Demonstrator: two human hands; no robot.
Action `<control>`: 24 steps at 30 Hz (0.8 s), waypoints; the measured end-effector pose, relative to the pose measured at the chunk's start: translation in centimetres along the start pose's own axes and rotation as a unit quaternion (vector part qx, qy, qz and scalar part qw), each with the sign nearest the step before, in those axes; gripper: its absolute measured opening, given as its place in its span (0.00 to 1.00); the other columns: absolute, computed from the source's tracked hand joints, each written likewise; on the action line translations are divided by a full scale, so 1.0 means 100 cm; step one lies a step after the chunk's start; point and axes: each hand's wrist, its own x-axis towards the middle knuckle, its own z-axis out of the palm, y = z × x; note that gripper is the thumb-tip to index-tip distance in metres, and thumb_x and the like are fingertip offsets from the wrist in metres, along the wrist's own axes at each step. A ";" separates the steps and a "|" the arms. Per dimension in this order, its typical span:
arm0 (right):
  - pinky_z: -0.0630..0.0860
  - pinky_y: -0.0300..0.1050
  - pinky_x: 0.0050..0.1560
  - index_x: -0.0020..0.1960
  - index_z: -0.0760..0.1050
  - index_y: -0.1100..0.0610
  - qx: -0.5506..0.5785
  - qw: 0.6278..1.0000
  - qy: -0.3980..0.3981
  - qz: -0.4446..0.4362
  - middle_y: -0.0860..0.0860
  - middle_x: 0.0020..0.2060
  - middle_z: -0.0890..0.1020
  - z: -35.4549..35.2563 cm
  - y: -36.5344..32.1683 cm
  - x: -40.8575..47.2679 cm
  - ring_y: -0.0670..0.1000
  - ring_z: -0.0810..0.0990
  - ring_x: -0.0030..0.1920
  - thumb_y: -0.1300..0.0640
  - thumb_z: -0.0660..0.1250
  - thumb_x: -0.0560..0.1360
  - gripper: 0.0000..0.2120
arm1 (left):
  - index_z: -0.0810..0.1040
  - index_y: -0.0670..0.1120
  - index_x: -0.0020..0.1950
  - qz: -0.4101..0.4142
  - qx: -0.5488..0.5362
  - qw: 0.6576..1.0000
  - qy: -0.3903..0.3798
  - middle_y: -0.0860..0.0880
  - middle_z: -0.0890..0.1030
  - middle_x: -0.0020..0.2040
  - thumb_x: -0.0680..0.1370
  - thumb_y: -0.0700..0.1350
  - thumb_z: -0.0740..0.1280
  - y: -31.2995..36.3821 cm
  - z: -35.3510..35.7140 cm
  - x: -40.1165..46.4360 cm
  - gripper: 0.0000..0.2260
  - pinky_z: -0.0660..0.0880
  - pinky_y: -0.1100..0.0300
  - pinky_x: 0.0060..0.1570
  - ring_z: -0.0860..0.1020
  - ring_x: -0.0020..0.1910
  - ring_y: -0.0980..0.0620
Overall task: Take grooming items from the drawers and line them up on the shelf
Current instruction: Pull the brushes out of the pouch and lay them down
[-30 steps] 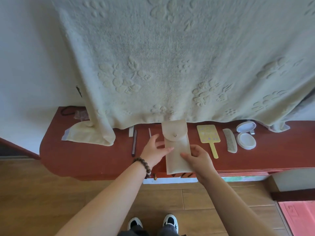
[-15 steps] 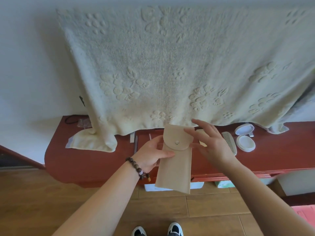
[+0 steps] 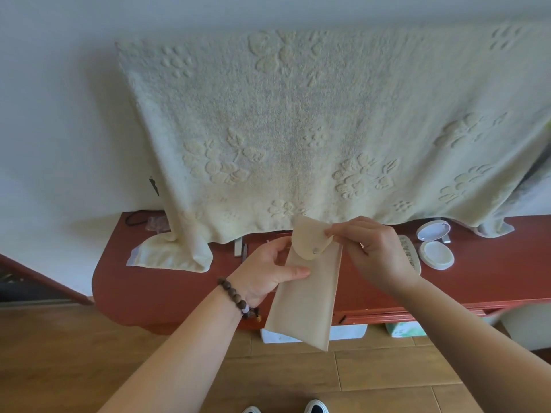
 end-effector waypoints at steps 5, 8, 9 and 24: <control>0.74 0.32 0.46 0.47 0.84 0.57 0.060 0.995 0.009 0.075 0.50 0.41 0.85 0.005 -0.003 0.005 0.44 0.81 0.43 0.57 0.65 0.74 0.10 | 0.75 0.46 0.63 0.020 0.027 0.999 0.012 0.45 0.82 0.57 0.72 0.34 0.72 0.009 -0.002 -0.003 0.22 0.77 0.49 0.57 0.81 0.56 0.45; 0.78 0.49 0.45 0.43 0.83 0.53 0.153 0.961 0.049 0.226 0.53 0.38 0.84 -0.002 0.003 0.016 0.52 0.82 0.42 0.56 0.65 0.76 0.08 | 0.76 0.51 0.62 0.029 0.080 0.996 0.008 0.48 0.81 0.58 0.70 0.35 0.73 0.008 -0.002 -0.003 0.23 0.76 0.47 0.58 0.80 0.56 0.48; 0.78 0.55 0.45 0.41 0.82 0.52 0.172 0.945 0.071 0.267 0.55 0.35 0.82 -0.007 0.007 0.022 0.56 0.81 0.39 0.55 0.65 0.77 0.09 | 0.76 0.51 0.63 0.029 0.085 0.996 -0.003 0.48 0.81 0.58 0.70 0.35 0.73 0.006 0.000 -0.004 0.24 0.76 0.47 0.59 0.80 0.57 0.48; 0.79 0.42 0.37 0.56 0.76 0.58 0.286 0.836 0.036 0.467 0.52 0.41 0.82 -0.004 0.024 0.040 0.48 0.81 0.39 0.53 0.65 0.78 0.11 | 0.74 0.54 0.64 0.044 0.067 0.996 0.048 0.51 0.81 0.59 0.70 0.36 0.74 -0.010 0.017 -0.002 0.26 0.78 0.48 0.56 0.81 0.54 0.50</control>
